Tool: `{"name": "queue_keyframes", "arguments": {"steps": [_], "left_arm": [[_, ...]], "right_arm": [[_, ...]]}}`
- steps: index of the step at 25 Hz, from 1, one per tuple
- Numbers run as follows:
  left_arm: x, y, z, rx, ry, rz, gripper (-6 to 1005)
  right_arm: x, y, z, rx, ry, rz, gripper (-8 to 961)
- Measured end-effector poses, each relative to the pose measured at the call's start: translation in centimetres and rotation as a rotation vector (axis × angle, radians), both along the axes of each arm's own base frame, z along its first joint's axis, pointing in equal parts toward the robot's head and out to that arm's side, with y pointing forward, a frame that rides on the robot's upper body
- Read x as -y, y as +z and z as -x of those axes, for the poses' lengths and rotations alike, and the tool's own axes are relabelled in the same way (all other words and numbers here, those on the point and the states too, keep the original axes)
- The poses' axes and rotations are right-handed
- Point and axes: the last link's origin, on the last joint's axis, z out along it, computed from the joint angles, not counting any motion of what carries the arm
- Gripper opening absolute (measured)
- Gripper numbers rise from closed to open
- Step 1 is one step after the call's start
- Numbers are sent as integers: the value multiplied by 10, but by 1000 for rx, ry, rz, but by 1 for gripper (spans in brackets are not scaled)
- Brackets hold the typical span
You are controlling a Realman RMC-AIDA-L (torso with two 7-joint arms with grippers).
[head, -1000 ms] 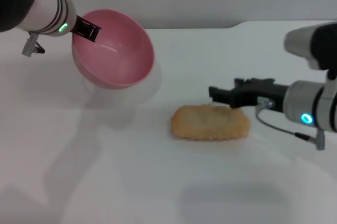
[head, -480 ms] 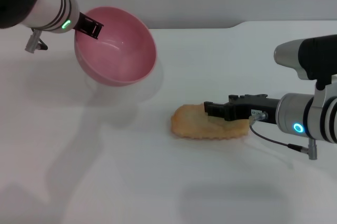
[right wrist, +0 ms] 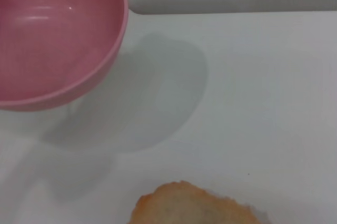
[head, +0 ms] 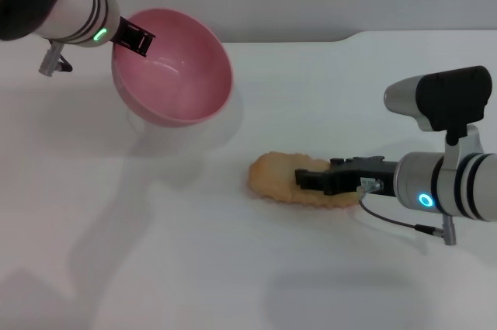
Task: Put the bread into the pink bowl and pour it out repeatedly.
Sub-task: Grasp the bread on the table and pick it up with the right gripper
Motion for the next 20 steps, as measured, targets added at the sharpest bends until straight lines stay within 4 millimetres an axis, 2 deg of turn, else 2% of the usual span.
{"name": "queue_keyframes", "arguments": {"steps": [12,20], "left_arm": [[1,-2,-2,-6,-11,10,109],[1,-2,-1,-15,-15,15,110]], "right_arm": [[-5,-9,-5,14,-27,46,606],[-4,-8,-2,46,19,78,577]]}}
